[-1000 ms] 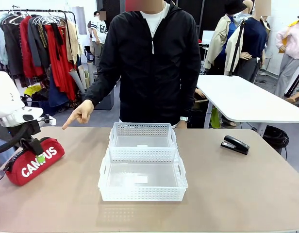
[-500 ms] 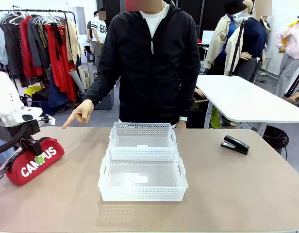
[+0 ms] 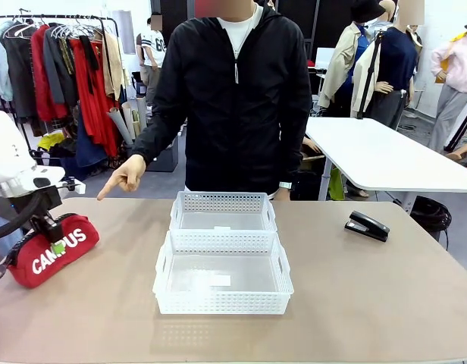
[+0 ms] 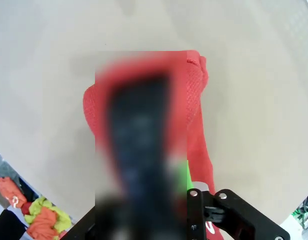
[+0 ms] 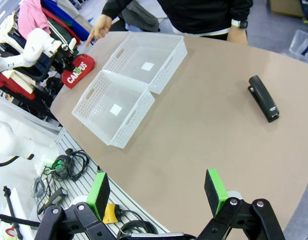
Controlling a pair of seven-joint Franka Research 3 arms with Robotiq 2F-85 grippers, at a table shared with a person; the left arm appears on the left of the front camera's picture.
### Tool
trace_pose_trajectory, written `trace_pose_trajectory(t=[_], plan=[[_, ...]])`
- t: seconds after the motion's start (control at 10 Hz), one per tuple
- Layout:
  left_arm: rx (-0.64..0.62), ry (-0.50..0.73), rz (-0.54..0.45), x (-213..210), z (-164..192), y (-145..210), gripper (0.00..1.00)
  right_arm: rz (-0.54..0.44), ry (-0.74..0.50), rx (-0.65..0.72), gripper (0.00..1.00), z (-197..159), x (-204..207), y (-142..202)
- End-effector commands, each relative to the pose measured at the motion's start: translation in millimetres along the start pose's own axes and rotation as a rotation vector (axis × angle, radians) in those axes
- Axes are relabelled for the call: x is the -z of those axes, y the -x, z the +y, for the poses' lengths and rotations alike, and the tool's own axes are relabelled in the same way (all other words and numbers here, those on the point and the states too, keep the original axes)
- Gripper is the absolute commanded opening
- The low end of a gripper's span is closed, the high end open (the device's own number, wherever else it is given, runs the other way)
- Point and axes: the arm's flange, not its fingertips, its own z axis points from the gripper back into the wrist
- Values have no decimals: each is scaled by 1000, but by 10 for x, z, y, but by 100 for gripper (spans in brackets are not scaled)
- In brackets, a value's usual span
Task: Distribute items into two baskets.
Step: Pick up the Pencil pouch that the person points to.
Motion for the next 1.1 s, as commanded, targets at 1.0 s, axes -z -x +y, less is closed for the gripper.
trace_pose_trajectory(t=[1.0], plan=[[30, 36, 1, -207, -35, -95, 0, -14, -9, -9, 100, 0, -4, -15]])
